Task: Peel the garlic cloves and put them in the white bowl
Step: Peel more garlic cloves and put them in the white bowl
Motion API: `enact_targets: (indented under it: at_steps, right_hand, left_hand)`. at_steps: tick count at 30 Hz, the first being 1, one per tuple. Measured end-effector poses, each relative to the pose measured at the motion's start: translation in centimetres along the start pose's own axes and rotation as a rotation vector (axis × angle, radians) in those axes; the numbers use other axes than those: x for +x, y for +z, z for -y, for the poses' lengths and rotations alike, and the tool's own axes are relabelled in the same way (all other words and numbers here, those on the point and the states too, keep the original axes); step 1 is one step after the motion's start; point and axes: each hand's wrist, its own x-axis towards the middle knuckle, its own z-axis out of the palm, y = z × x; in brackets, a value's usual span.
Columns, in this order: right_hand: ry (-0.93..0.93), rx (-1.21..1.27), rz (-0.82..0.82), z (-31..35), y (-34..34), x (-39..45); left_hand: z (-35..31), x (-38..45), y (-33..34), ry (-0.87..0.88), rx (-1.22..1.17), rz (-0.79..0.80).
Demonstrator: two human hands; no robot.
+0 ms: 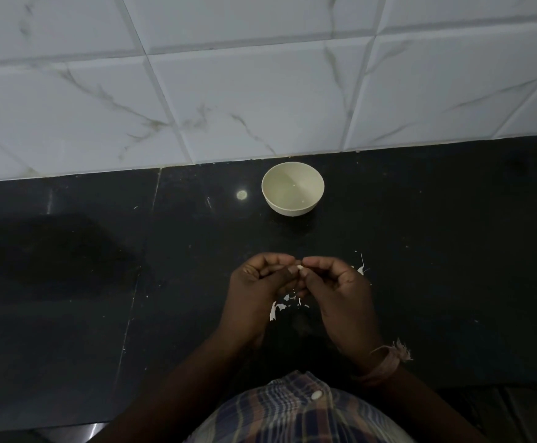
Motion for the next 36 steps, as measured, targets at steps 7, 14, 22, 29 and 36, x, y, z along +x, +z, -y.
enact_targets:
  at_steps: [7, 14, 22, 29, 36]
  right_hand:
    - [-0.042, -0.064, -0.013, -0.4, 0.0, 0.0]
    - [-0.014, -0.081, 0.003, -0.8, 0.0, -0.2]
    - [0.018, -0.066, -0.001, -0.9, 0.0, -0.4]
    - [-0.024, -0.073, 0.007, -1.1, -0.2, -0.3]
    - [-0.049, -0.150, 0.020, -0.9, -0.1, -0.5]
  left_hand:
    - [0.1, 0.2, -0.2, -0.078, -0.135, 0.041]
    - [1.0, 0.4, -0.8, -0.058, -0.107, 0.014]
    - [1.8, 0.3, -1.1, -0.090, -0.034, 0.047]
    - [1.4, 0.3, -0.7, -0.093, -0.097, 0.023]
    - [1.9, 0.6, -1.2, -0.055, -0.048, 0.002]
